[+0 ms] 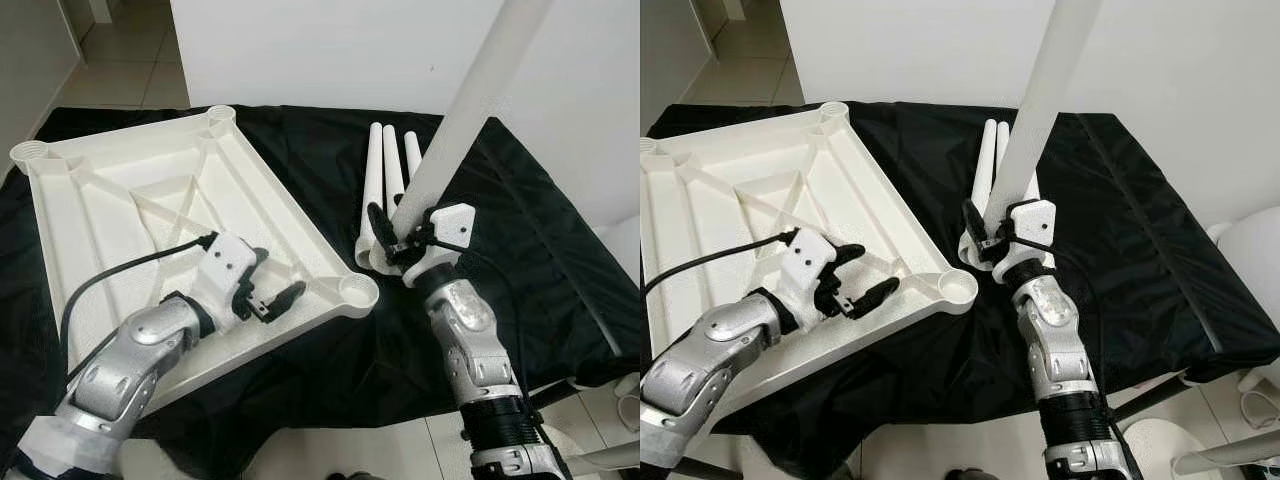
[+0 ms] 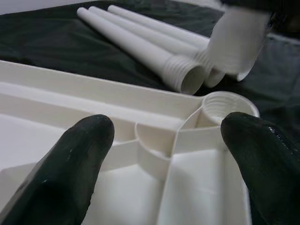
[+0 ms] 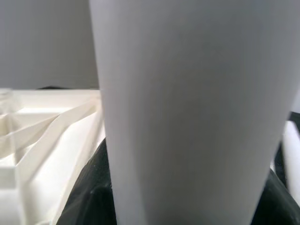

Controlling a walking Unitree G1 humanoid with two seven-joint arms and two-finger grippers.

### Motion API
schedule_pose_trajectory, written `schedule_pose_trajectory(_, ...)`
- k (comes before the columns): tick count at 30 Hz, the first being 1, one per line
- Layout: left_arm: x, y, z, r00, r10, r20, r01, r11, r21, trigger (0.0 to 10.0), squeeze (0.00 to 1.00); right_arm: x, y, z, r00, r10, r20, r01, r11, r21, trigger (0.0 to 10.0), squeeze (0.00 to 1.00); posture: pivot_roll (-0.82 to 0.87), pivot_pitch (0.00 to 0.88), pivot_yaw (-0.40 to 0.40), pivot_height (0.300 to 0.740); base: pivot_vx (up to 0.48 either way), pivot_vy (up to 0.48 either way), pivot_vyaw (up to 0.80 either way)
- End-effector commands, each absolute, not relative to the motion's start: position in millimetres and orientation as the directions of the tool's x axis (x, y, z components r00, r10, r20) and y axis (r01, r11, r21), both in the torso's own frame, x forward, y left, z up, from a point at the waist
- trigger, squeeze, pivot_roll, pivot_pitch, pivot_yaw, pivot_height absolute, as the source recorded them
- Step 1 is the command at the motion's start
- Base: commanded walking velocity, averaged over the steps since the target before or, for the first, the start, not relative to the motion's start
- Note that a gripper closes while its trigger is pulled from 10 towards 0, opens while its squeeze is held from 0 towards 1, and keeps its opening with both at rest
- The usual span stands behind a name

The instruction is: Building children table

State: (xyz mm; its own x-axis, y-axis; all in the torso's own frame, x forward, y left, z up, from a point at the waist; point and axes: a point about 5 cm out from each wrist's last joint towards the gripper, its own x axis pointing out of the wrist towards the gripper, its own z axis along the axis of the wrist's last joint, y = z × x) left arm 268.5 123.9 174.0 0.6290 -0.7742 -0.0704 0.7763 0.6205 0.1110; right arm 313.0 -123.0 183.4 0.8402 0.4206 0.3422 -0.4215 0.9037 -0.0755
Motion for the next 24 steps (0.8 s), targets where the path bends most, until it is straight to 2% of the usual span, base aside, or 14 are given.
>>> schedule_pose_trajectory(1,259,120,172,0.509,-0.855,-0.096,0.86,0.503,0.083,10.0,0.0,311,-120,174,0.834,0.459,0.305,-0.454,0.886,-0.093,10.0,0.0,0.11,0.06,-0.054,0.74,0.0,0.0,0.0)
schedule_pose_trajectory(6,247,117,172,0.426,-0.897,-0.116,0.904,0.427,0.019,10.0,0.0,303,-109,147,0.797,0.575,0.182,-0.559,0.818,-0.137,10.0,0.0,0.11,0.061,-0.054,0.74,0.0,0.0,0.0)
schedule_pose_trajectory(8,246,117,172,0.417,-0.901,-0.118,0.908,0.419,0.005,10.0,0.0,302,-108,142,0.792,0.589,0.161,-0.573,0.808,-0.139,10.0,0.0,0.11,0.061,-0.054,0.74,0.0,0.0,0.0)
schedule_pose_trajectory(16,243,118,164,0.41,-0.896,-0.169,0.911,0.413,0.02,10.0,0.0,301,-117,117,0.796,0.603,0.056,-0.589,0.792,-0.16,10.0,0.0,0.11,0.08,-0.045,0.74,0.0,0.0,0.0)
schedule_pose_trajectory(24,243,116,165,0.417,-0.892,-0.174,0.907,0.421,0.016,10.0,0.0,303,-123,109,0.792,0.61,0.023,-0.6,0.785,-0.153,10.0,0.0,0.11,0.085,-0.042,0.74,0.0,0.0,0.0)
